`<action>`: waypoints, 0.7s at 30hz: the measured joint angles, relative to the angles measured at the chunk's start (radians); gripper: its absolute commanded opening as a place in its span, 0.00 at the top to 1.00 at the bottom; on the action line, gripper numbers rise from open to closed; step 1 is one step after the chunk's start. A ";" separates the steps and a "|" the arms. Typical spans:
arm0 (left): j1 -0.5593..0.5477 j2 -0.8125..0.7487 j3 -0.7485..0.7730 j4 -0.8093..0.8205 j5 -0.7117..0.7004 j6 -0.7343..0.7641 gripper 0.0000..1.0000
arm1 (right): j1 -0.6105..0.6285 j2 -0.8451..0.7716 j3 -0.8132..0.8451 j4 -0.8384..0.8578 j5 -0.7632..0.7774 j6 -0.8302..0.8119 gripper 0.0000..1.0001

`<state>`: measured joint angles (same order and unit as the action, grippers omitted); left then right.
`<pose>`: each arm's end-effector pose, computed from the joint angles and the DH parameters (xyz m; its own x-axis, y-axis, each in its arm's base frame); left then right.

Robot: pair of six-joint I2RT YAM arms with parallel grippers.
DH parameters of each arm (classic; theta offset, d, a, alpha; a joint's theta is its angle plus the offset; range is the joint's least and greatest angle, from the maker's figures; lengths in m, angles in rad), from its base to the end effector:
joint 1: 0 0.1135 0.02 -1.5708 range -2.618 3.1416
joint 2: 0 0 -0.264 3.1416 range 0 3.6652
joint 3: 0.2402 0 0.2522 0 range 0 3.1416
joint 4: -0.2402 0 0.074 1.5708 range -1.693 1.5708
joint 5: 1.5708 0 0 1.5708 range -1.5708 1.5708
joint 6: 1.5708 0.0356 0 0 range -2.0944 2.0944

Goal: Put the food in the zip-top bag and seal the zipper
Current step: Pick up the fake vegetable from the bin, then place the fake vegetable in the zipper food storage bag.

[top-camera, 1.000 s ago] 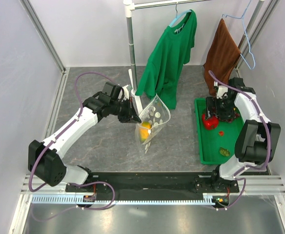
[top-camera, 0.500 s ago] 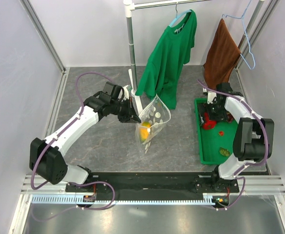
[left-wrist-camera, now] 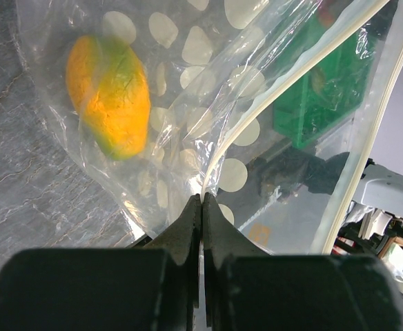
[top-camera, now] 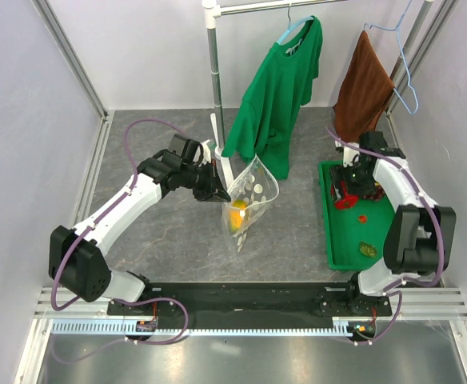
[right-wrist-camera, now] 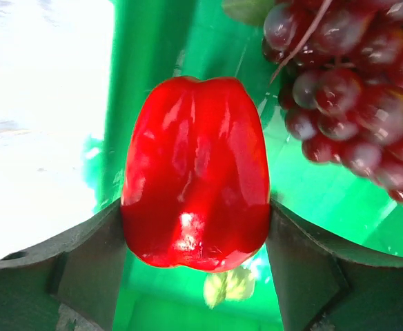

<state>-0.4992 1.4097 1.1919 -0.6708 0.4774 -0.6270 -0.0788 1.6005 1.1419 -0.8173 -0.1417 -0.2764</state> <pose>0.2524 -0.1562 0.2977 -0.9505 -0.0752 -0.3013 0.1505 0.7372 -0.6587 0.3052 -0.0191 0.2182 -0.9278 -0.1977 -0.3165 -0.2247 0.9731 0.0507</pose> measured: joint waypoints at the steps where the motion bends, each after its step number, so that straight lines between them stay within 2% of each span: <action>1: 0.000 0.000 0.000 0.000 0.000 0.000 0.98 | -0.002 -0.019 0.019 -0.030 -0.012 0.002 0.46; 5: 0.000 0.000 -0.001 0.000 0.000 0.000 0.98 | -0.008 -0.105 0.145 -0.124 -0.124 0.009 0.49; 11: 0.001 0.000 -0.003 0.000 0.003 0.000 0.98 | 0.032 -0.198 0.341 -0.177 -0.433 0.069 0.49; 16: 0.001 0.000 -0.003 0.000 0.007 0.000 0.98 | 0.225 -0.208 0.412 -0.077 -0.586 0.200 0.46; 21: 0.000 0.000 -0.003 0.000 0.022 0.000 0.98 | 0.393 -0.204 0.417 0.034 -0.616 0.294 0.42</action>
<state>-0.4988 1.4094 1.1893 -0.6704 0.4995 -0.6266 0.3141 1.3964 1.5593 -0.7830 -0.7582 0.0174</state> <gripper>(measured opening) 0.026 0.786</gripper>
